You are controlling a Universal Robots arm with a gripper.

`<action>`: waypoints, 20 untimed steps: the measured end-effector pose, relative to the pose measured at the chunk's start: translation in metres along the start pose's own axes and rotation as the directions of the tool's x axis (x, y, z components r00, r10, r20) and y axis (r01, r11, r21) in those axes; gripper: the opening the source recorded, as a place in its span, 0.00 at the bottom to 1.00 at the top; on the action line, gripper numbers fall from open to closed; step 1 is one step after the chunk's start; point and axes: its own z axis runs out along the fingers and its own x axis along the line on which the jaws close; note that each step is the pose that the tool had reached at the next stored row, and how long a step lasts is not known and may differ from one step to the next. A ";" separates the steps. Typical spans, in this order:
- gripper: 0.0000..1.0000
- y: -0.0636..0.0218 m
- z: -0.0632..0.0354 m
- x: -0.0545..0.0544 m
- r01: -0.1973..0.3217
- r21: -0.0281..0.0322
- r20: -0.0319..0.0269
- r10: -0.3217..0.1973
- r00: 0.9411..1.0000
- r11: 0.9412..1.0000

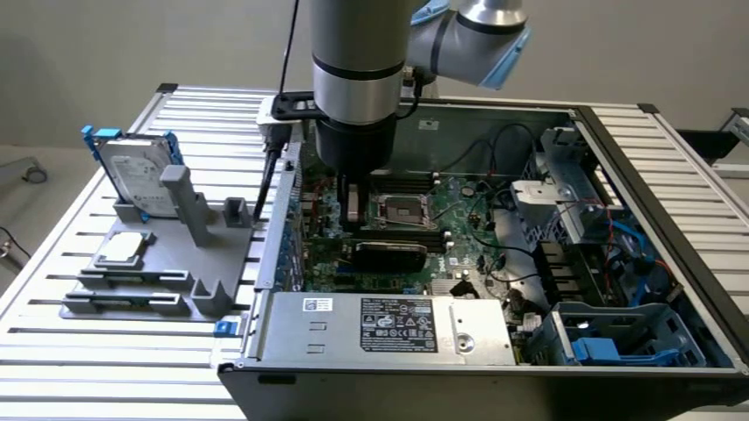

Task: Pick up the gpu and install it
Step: 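Press down on the gpu until it lock into place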

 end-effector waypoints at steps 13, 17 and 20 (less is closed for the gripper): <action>0.11 0.0154 -0.0041 0.001 -0.001 -0.036 0.000 0.001 1.000 0.999; 0.11 0.0189 -0.0053 0.001 -0.002 -0.047 0.001 0.002 1.000 0.999; 0.11 0.0211 -0.0060 0.001 -0.002 -0.053 0.001 0.002 1.000 0.999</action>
